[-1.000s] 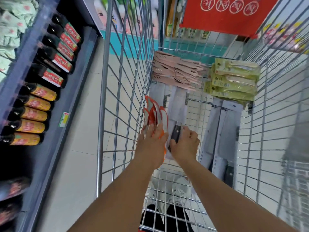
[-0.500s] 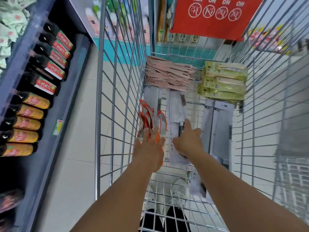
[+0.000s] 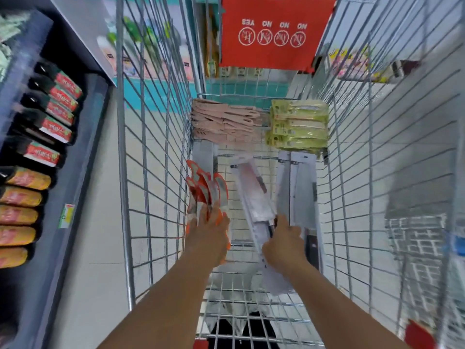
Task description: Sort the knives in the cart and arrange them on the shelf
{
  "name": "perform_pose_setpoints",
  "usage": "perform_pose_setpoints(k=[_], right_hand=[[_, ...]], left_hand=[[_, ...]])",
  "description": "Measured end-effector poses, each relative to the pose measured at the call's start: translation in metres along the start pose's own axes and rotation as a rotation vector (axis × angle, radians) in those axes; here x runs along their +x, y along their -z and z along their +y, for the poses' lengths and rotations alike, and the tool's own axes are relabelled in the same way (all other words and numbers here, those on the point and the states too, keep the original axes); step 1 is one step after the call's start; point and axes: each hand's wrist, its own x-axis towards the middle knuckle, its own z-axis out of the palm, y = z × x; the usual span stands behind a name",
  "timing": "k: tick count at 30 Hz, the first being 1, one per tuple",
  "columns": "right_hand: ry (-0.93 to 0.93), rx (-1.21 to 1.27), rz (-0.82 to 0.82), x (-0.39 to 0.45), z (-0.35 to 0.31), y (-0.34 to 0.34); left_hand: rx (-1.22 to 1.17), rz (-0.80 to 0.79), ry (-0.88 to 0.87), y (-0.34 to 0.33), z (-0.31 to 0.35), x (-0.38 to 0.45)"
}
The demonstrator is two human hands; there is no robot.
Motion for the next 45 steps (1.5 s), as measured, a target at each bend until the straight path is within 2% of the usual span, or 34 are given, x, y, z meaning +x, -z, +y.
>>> perform_pose_setpoints(k=[3, 7, 10, 15, 18, 26, 33, 36, 39, 45], right_hand=[[-0.01, 0.141, 0.048, -0.006, 0.013, 0.005], [0.045, -0.024, 0.056, -0.003, 0.014, 0.009], [0.093, -0.141, -0.042, 0.004, 0.013, -0.001], [0.106, -0.134, -0.078, 0.019, 0.01, -0.033], [0.115, -0.157, -0.03, 0.025, 0.007, -0.046], [0.035, -0.14, -0.03, 0.031, 0.004, -0.044], [0.063, -0.091, -0.041, 0.016, 0.019, -0.023], [0.035, -0.068, -0.041, 0.009, 0.032, -0.006], [-0.014, -0.091, 0.028, 0.006, 0.045, 0.008], [-0.205, -0.126, 0.084, 0.008, 0.056, 0.026]], left_hand=[[0.005, -0.014, -0.016, -0.001, 0.003, -0.002], [-0.053, -0.069, -0.008, -0.003, 0.006, -0.002], [-0.086, -0.093, -0.008, -0.004, 0.008, -0.003], [-0.087, -0.114, -0.038, -0.002, 0.006, -0.007], [-0.069, -0.118, -0.056, -0.006, 0.003, -0.006], [-0.081, -0.116, -0.044, -0.008, 0.004, -0.004], [-0.083, -0.098, -0.042, -0.003, 0.014, -0.008], [-0.082, -0.113, -0.043, 0.0, 0.017, -0.008], [-0.045, -0.119, -0.045, 0.003, 0.019, -0.009], [-0.032, -0.133, -0.046, 0.008, 0.021, -0.008]])
